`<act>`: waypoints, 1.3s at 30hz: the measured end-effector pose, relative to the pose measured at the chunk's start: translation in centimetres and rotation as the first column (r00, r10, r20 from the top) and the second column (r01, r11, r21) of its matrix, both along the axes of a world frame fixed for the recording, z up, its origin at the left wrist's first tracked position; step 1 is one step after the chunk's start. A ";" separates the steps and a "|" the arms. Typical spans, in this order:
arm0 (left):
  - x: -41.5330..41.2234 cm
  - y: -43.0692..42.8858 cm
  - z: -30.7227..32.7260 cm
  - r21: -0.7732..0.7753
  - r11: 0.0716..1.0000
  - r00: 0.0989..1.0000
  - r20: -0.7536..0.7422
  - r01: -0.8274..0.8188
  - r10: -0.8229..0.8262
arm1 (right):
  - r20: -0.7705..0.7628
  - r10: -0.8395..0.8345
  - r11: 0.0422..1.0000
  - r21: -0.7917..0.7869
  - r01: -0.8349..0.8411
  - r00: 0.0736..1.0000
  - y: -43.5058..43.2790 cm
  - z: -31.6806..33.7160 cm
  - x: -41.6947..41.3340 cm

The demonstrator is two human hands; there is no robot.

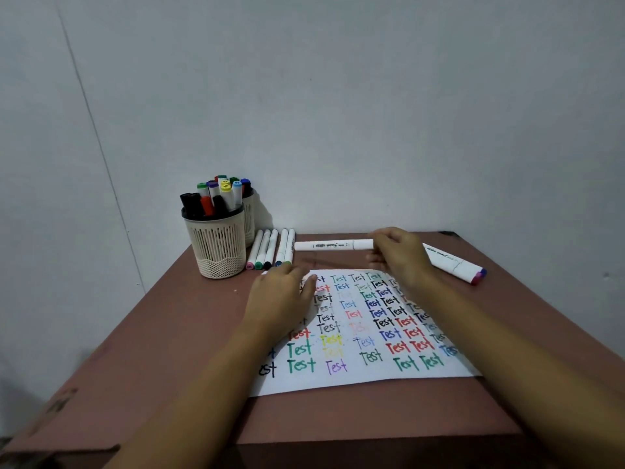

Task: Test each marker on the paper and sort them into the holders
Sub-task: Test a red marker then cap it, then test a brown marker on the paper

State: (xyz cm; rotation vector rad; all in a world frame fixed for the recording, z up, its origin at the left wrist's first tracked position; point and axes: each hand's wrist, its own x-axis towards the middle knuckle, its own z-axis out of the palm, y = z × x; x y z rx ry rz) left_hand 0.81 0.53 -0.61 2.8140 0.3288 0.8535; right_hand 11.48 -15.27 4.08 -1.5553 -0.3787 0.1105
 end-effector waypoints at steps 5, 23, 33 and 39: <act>0.0 0.1 0.2 0.096 0.979 0.975 0.117 0.179 -0.190 | -0.031 0.059 0.995 0.085 -0.056 0.998 -3.7 -0.5 -3.1; -1.0 -3.6 1.1 0.089 0.948 0.952 -0.025 0.305 -0.304 | -0.117 0.351 0.920 0.227 -0.319 0.929 -4.0 -2.8 -4.7; -0.9 -3.0 1.1 -0.327 0.894 0.951 0.062 0.307 -0.304 | -0.156 0.264 0.898 0.399 -0.184 0.952 -4.4 -2.1 -4.4; -0.8 -2.2 1.1 -0.487 0.836 0.967 0.130 0.255 -0.219 | -0.232 0.289 0.842 0.523 -0.132 0.929 -6.5 -1.5 -2.8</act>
